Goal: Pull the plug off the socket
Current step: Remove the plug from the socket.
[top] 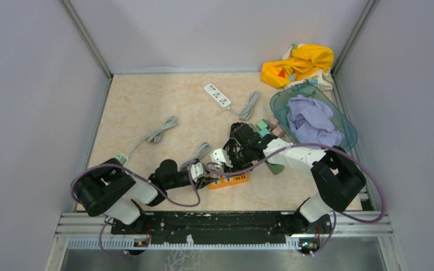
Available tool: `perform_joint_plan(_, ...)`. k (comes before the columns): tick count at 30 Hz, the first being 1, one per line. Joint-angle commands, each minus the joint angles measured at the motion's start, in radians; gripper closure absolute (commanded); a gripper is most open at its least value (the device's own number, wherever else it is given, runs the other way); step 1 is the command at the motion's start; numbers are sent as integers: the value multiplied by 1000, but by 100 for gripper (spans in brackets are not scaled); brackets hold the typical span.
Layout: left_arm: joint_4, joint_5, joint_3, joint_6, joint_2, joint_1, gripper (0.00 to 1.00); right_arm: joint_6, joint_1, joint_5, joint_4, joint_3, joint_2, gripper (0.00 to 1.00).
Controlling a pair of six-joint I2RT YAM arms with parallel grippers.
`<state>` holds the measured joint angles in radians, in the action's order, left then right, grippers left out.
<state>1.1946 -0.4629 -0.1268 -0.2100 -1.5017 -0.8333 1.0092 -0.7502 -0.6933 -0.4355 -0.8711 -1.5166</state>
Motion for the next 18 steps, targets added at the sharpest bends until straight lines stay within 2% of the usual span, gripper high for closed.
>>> perform_joint_plan(1,23,-37,0,24,-40,5,99,-75,-48,-99,57,-40,-3,99)
perform_joint_plan(7,74,-28,36,59,-61,11,99,-82,15,-85,47,-60,-16,100)
perform_joint_plan(11,90,-10,50,69,-62,13,99,31,88,-96,21,-19,19,100)
perform_joint_plan(15,100,-1,47,66,-73,15,99,175,85,-162,-27,31,44,100)
perform_joint_plan(18,98,-14,38,66,-79,14,99,148,43,-162,-13,28,38,100)
